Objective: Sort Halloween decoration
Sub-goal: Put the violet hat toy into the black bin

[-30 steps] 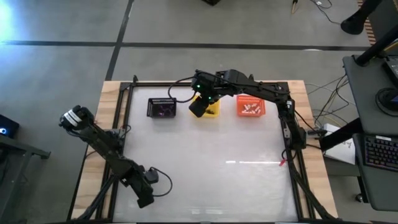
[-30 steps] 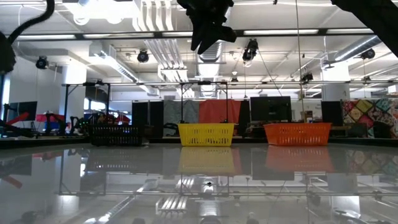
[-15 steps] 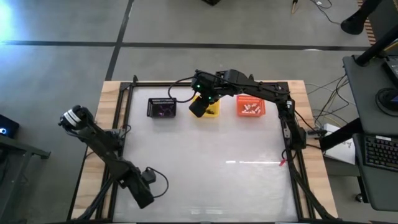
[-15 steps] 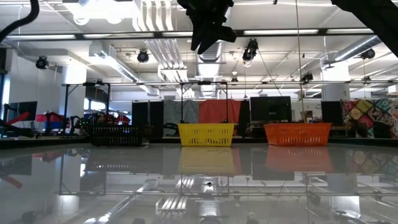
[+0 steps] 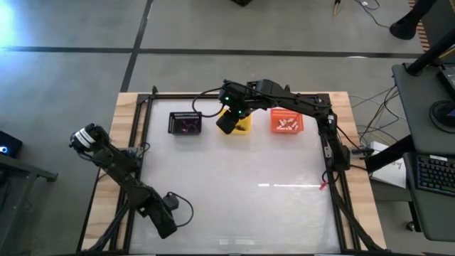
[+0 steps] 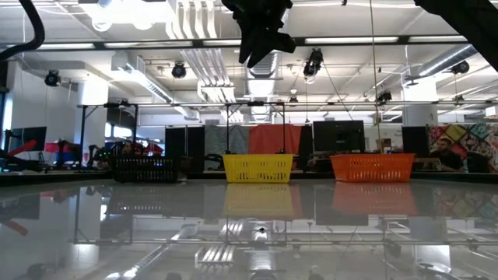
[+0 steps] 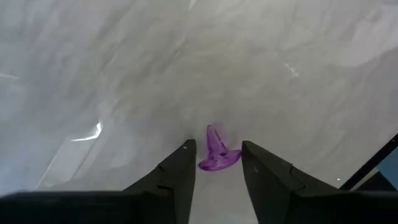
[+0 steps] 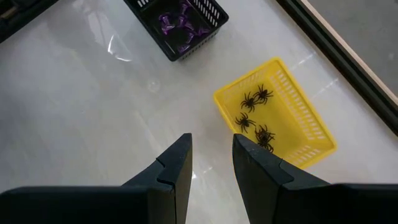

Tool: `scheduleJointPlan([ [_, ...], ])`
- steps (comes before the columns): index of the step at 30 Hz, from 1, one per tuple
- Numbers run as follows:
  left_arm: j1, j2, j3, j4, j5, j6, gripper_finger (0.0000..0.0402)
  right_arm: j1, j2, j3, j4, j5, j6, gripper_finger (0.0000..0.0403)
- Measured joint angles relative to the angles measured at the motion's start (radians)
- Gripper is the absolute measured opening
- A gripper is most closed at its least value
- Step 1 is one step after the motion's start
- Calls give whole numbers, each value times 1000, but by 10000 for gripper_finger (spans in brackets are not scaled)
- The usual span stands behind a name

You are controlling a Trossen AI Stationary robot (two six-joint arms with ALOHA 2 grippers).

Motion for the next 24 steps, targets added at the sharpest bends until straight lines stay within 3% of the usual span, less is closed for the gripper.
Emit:
scheduleJointPlan([
  [10, -1, 8, -2, 15, 3, 69, 8, 0, 0, 0, 0, 13, -4, 107],
  [24, -2, -28, -5, 8, 7, 131, 0, 0, 0, 0, 0, 17, -11, 107],
])
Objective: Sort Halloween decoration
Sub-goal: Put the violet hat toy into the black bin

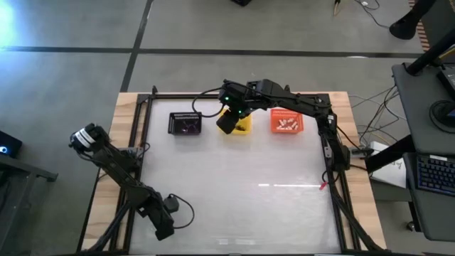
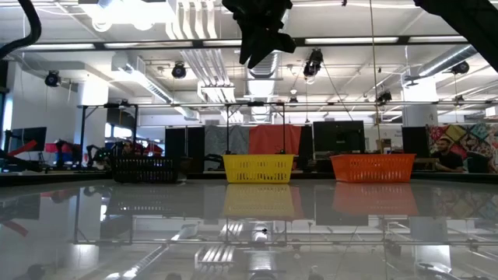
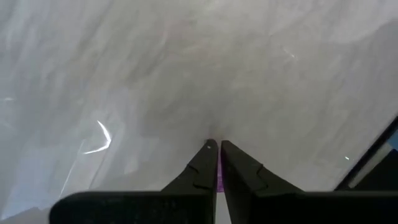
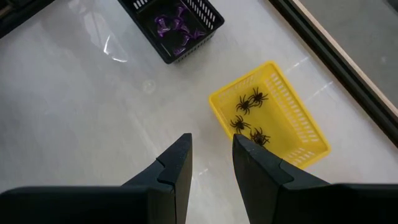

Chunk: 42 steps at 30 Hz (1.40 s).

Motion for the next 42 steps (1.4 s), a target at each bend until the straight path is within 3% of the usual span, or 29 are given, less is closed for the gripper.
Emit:
scheduleJointPlan([
  [13, 0, -77, 135, -194, -68, 60, 0, 0, 0, 0, 0, 0, 0, 107],
  [25, 10, -50, 135, -189, -131, 53, 1, 0, 0, 0, 0, 0, 3, 107],
  [36, 11, -18, 135, -109, -109, -16, 72, 0, 0, 0, -1, -1, 4, 107],
  [42, 11, -18, 135, -118, -96, -101, 86, 0, 0, 0, 0, -1, 4, 107],
])
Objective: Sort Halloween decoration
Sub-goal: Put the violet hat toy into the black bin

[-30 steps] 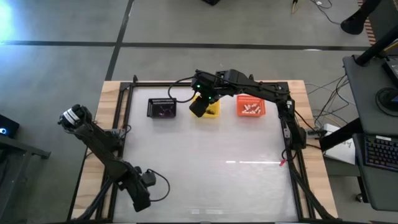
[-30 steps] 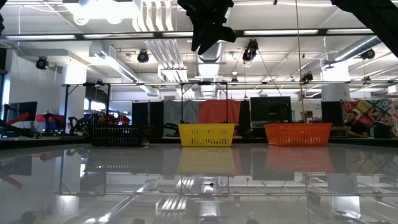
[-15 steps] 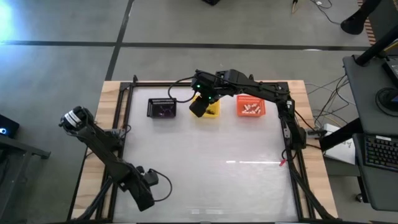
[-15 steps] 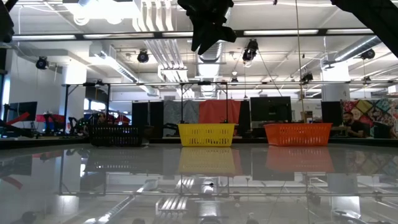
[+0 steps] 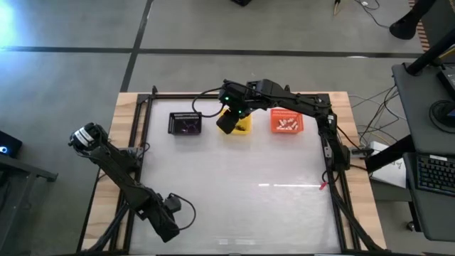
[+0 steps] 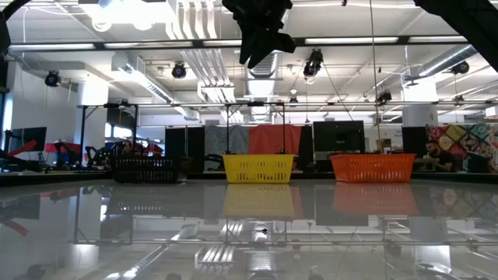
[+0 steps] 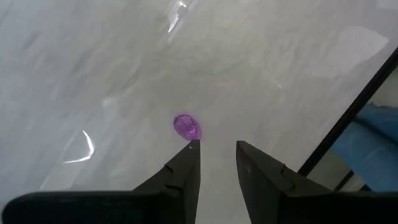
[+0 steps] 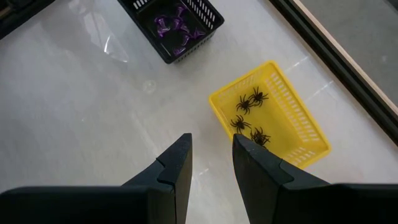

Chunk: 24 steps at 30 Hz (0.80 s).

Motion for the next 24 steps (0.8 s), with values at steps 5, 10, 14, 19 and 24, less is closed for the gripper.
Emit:
scheduleJointPlan([
  [5, 0, 0, -2, 0, 0, -12, 86, 2, 0, 0, 0, 0, 0, 107],
  [10, 0, 0, -30, 0, 3, -60, 86, 12, 0, 0, 0, 0, 0, 107],
  [14, 0, 0, -55, 2, 7, -88, 86, 18, 0, 0, 0, 0, 0, 107],
  [19, 0, 0, -58, 6, 11, -88, 86, 18, 0, 0, 0, 0, 0, 107],
  [24, 1, 0, -61, 17, 18, -89, 86, 18, 0, 0, 0, 0, 0, 107],
])
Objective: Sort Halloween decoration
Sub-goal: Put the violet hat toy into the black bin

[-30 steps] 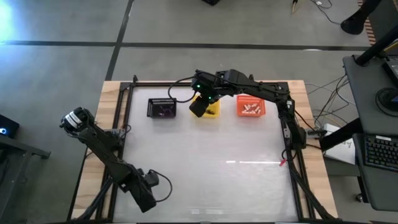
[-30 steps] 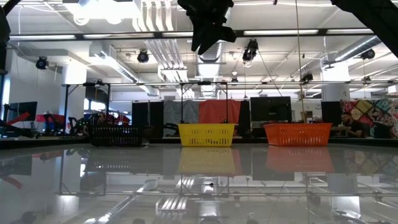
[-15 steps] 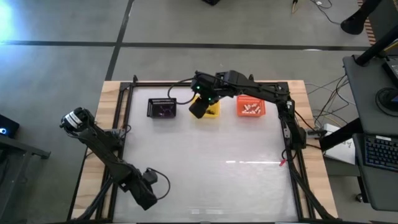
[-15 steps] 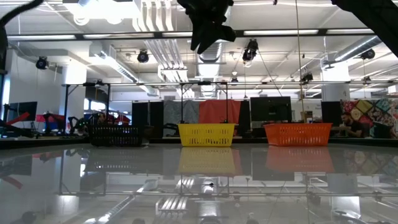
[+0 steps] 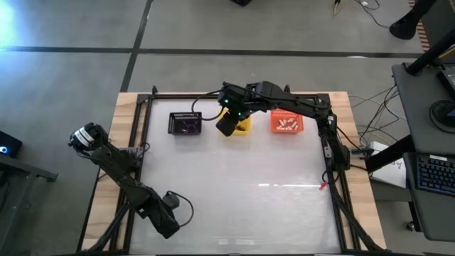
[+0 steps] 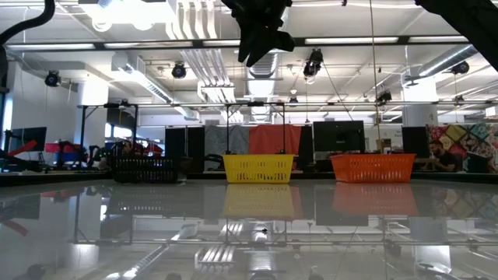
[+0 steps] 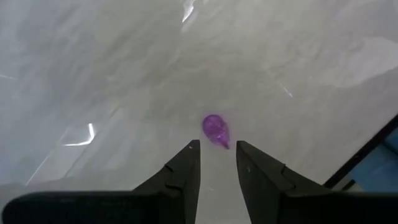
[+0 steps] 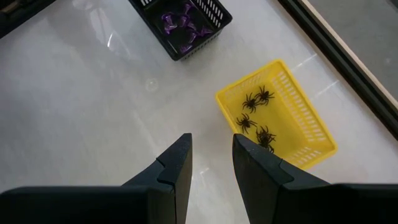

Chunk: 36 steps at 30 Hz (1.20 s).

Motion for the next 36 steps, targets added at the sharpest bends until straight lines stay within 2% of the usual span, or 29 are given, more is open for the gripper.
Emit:
scheduleJointPlan([
  [7, 2, 2, -4, 36, -5, 7, 86, 0, 0, 0, 0, 0, 0, 107],
  [18, 9, 103, 5, 52, 44, 55, 74, 4, 0, 0, 0, 0, 0, 107],
  [21, 8, 105, 12, 51, 33, 86, 61, 4, 0, 0, 0, 0, 0, 107],
  [27, 7, 100, 18, 73, 24, 154, 9, 4, 0, 0, 0, 0, 0, 107],
  [36, 7, 75, 14, 54, 14, 201, 1, 4, 0, 0, 0, 0, -2, 107],
])
